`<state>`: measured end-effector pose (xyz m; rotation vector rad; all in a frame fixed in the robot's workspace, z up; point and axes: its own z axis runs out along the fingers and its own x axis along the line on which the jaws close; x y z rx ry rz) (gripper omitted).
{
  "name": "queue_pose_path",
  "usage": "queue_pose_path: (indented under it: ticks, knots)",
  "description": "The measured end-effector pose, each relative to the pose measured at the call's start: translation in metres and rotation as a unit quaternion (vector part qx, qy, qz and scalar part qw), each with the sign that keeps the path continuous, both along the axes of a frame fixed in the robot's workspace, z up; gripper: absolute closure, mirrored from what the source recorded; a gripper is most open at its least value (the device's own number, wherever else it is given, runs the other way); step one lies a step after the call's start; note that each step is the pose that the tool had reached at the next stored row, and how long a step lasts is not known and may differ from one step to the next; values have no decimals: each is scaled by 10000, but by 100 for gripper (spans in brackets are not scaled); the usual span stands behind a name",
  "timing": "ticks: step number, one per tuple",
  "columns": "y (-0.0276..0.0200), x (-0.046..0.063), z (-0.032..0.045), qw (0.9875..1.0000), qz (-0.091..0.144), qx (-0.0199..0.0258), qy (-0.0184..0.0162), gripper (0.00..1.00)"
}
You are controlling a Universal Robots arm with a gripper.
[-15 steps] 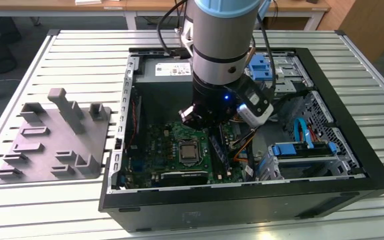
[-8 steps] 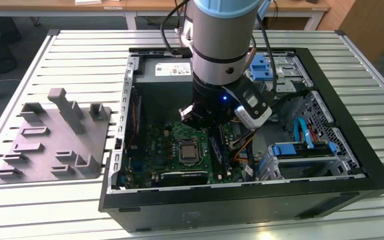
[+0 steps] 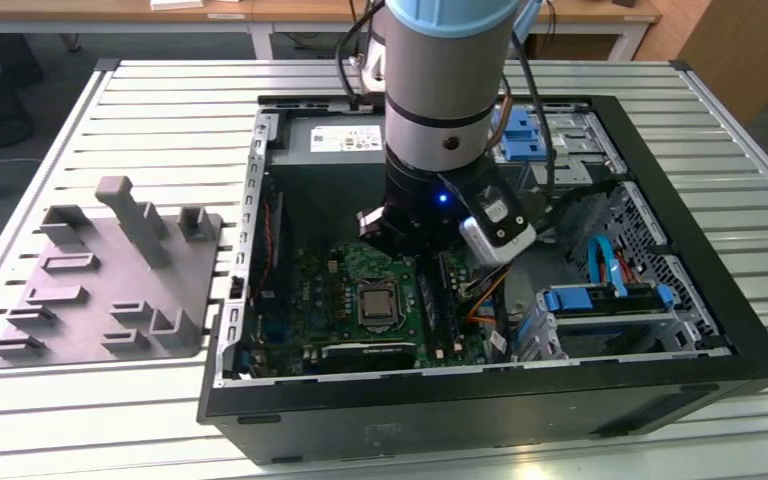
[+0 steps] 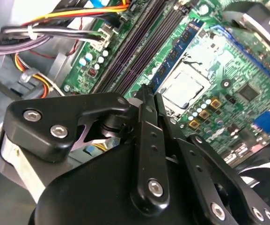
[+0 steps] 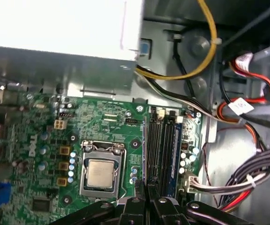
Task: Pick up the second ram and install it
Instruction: 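Insert the second ram into the second slot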
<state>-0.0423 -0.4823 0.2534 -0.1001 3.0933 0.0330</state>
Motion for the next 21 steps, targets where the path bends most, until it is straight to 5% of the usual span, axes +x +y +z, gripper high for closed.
queue_pose_path:
  ticks: [5, 13, 21]
  knots:
    - [0, 0, -6, 9994, -348, 0, 0, 86]
    - [-10, 4, -20, 9992, -394, -10, 0, 86]
    - [-28, 81, -156, 9990, -438, 5, 0, 86]
